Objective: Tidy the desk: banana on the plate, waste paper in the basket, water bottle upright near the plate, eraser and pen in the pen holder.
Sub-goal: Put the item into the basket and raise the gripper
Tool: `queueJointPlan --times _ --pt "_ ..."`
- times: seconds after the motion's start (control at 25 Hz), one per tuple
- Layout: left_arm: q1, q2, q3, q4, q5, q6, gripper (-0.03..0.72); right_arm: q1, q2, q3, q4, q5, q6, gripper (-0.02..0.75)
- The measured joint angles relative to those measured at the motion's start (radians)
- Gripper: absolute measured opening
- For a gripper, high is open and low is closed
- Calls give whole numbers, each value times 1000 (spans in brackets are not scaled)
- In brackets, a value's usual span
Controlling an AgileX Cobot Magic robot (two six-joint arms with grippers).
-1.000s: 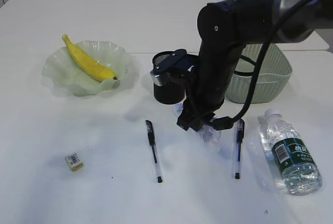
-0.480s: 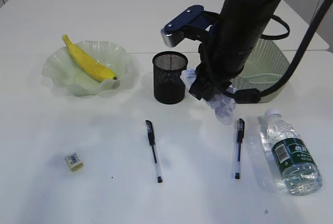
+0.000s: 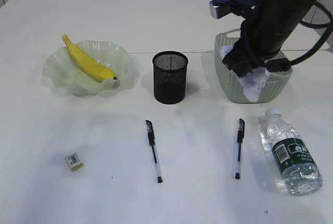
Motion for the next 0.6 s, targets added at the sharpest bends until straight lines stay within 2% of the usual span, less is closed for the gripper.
queueJointPlan --times 0.32,0.6 --pt "0 0 0 0 -6 0 308 -127 18 -95 0 -91 80 116" --pt "0 0 0 0 -22 0 308 -169 148 -250 -2 -97 97 116"
